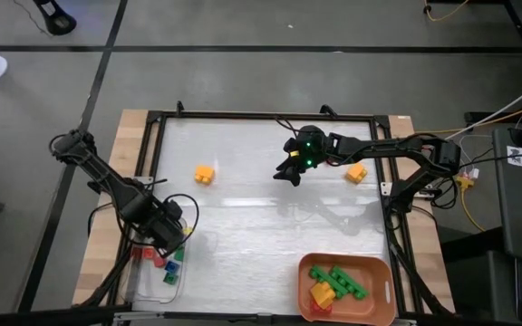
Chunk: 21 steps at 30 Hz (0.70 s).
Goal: Sort blocks by size
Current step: Put the small green game piece into the transparent bin, then put the big yellow game piece into the orange bin
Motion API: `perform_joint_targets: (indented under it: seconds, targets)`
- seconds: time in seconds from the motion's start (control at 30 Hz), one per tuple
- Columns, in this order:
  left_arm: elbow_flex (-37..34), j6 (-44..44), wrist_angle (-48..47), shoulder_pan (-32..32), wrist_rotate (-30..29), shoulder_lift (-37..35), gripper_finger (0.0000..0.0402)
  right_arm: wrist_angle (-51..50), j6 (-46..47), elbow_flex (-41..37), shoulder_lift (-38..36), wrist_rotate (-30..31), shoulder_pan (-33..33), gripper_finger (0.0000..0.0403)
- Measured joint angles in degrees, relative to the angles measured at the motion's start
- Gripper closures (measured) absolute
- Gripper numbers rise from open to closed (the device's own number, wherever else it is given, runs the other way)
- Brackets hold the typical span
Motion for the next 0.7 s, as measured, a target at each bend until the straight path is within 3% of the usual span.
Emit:
perform_joint_targets:
  seconds: [0.17,0.37,0.53,0.7]
  targets:
    - [0.0,5.3,1.8,2.6,-2.0,0.0,0.0181,0.1,0.0,0.0,0.0,0.0,0.0,0.0165]
    - [0.0,19.0,8.1,10.1,-11.7,0.0,0.0178,1.5,0.0,0.0,0.0,0.0,0.0,0.0165]
    - [0.0,34.8,9.0,20.3,-20.8,0.0,0.0178,1.3,0.0,0.0,0.0,0.0,0.0,0.0165]
    - [0.0,54.6,15.5,33.5,-22.3,0.0,0.0178,1.3,0.0,0.0,0.0,0.0,0.0,0.0165]
